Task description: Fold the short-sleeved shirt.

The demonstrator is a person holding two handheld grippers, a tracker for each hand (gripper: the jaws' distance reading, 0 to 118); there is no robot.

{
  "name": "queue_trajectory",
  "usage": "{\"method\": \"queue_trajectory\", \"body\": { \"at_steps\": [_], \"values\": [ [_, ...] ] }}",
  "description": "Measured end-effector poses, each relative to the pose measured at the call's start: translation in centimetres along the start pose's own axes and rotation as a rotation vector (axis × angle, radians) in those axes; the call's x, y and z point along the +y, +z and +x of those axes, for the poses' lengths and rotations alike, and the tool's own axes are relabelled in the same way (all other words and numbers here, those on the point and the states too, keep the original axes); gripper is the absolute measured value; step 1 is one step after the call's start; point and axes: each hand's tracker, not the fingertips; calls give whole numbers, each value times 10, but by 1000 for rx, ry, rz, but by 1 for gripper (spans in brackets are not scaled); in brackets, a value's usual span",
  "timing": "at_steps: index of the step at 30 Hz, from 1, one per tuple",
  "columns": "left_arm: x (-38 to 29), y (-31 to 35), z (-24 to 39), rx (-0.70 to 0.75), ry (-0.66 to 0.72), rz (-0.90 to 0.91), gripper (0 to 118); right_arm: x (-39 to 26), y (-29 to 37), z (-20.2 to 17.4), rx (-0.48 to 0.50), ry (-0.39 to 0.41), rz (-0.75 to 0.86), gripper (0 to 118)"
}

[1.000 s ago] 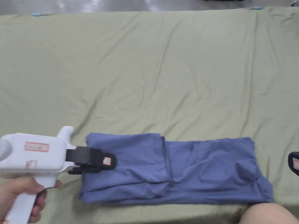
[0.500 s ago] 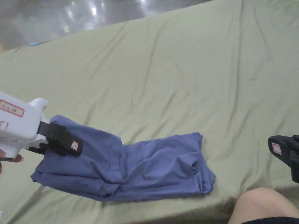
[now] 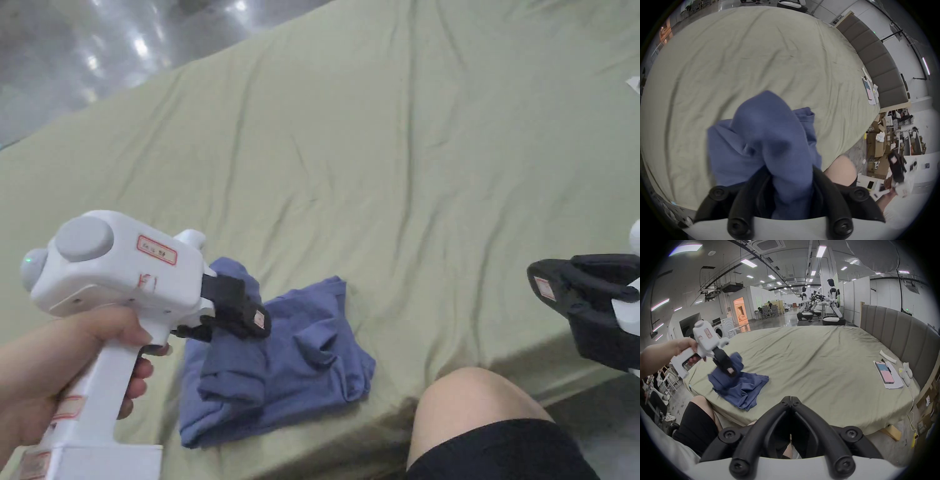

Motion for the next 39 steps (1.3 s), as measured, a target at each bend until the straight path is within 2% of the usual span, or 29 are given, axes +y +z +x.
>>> {"method": "queue_trajectory", "body": {
  "at_steps": [1, 2, 4, 5, 6, 8, 10, 11, 12, 13, 14, 15, 16, 17, 18, 20, 22, 26, 29, 33, 37, 39],
  "values": [
    [-3, -12, 12, -151, 76, -75, 26, -2, 4, 2, 0, -9, 2, 0],
    [-2, -16, 19, -218, 102, -97, 43, -4, 7, 3, -3, -18, 3, 0],
    [-4, -9, 29, -357, 131, -64, 82, -8, 10, 6, -3, -37, -3, 0],
    [-4, -2, 33, -416, 139, -35, 93, -10, 9, 6, -4, -41, -8, 0],
    [-8, 8, 34, -460, 142, 3, 97, -11, 8, 6, -8, -42, -15, 0],
    [-19, 23, 29, -452, 133, 80, 98, -14, 5, 3, -13, -43, -23, 0],
    [-27, 27, 28, -306, 41, 92, 94, -14, 3, -1, 1, -52, -23, 0],
    [-32, 23, 27, -204, -7, 106, 78, -14, 1, -5, 13, -54, -21, 0],
    [-37, 17, 26, -101, -42, 127, 42, -14, -1, -8, 21, -51, -21, 0],
    [-34, 5, 21, -42, -50, 127, 0, -13, -3, -12, 26, -46, -24, 0],
    [-30, -3, 13, 75, -44, 150, 0, -13, -5, -16, 30, -38, -26, 0],
    [-29, -13, 7, 33, 25, 122, 0, -12, -6, -20, 31, -28, -30, 0],
    [-30, -22, 5, -79, 69, 91, 0, -11, -5, -24, 27, -16, -36, 0],
    [-29, -33, 7, -142, 73, 72, 0, -11, -5, -29, 16, 6, -48, 0],
    [-31, -41, 15, -133, 50, 68, 0, -10, -3, -35, 11, 38, -65, 0],
    [-28, -57, 32, -25, -70, 63, 0, -10, 0, -44, 36, 64, -80, 0],
    [-19, -82, 29, 32, -71, 39, 0, -8, 2, -53, 35, 73, -84, 0],
    [-7, -90, 24, -104, 24, 34, 0, -6, 6, -66, 46, 71, -81, 0],
    [-10, -65, 21, -225, -28, 45, 0, -2, 5, -78, 84, 64, -78, 0],
    [-44, 11, 8, -399, -91, 235, 0, 2, -19, -98, 103, 81, -108, 0],
    [-97, 68, -35, -471, -48, 427, 0, 18, -62, -121, 213, 60, -130, 0],
    [-127, 79, -59, -498, -14, 511, 0, 26, -96, -129, 257, 10, -171, 0]
  ]
}}
